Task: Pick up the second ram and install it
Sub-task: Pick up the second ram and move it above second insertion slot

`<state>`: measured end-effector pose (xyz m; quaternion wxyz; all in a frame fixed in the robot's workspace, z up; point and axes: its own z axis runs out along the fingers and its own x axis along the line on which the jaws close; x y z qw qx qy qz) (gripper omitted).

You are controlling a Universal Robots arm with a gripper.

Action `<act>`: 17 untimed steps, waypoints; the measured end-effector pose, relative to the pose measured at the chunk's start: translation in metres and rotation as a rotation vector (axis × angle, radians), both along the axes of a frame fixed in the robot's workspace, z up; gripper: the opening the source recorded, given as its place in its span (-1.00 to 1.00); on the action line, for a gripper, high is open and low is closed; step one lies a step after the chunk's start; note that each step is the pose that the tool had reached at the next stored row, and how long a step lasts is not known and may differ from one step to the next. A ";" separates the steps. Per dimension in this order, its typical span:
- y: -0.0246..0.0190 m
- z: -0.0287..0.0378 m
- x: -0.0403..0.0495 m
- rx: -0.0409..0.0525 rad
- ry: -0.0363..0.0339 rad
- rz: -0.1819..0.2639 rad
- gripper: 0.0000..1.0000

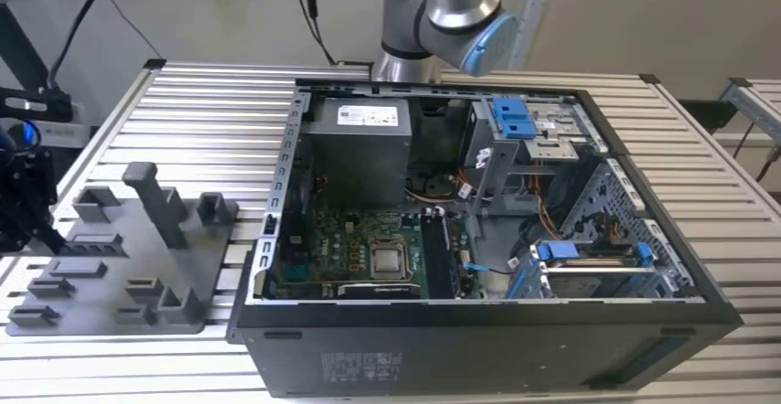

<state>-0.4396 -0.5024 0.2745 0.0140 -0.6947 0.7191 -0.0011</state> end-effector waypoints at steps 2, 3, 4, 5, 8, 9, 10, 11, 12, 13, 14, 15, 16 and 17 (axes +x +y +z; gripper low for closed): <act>0.0000 0.0033 -0.0001 0.0000 0.0000 0.000 -0.73; 0.0000 0.0047 -0.0001 0.0000 -0.0001 0.000 -0.73; 0.0000 0.0060 -0.0001 0.0000 -0.0001 0.000 -0.73; 0.0000 0.0068 -0.0001 0.0000 -0.0001 0.000 -0.73; 0.0000 0.0093 -0.0001 0.0001 -0.0001 0.000 -0.73; 0.0000 0.0104 -0.0001 0.0001 -0.0001 0.000 -0.73; 0.0000 0.0115 -0.0001 0.0000 -0.0001 0.000 -0.73; 0.0000 0.0124 -0.0001 0.0001 -0.0001 0.000 -0.73; 0.0000 0.0132 -0.0001 0.0000 0.0000 0.000 -0.73; 0.0000 0.0140 -0.0001 0.0001 -0.0001 0.000 -0.73; 0.0000 0.0149 -0.0002 0.0000 -0.0001 0.000 -0.73; 0.0000 0.0155 -0.0002 0.0001 -0.0001 0.000 -0.73; 0.0000 0.0163 -0.0003 0.0000 -0.0001 0.000 -0.73; 0.0000 0.0169 -0.0004 0.0001 -0.0002 0.000 -0.73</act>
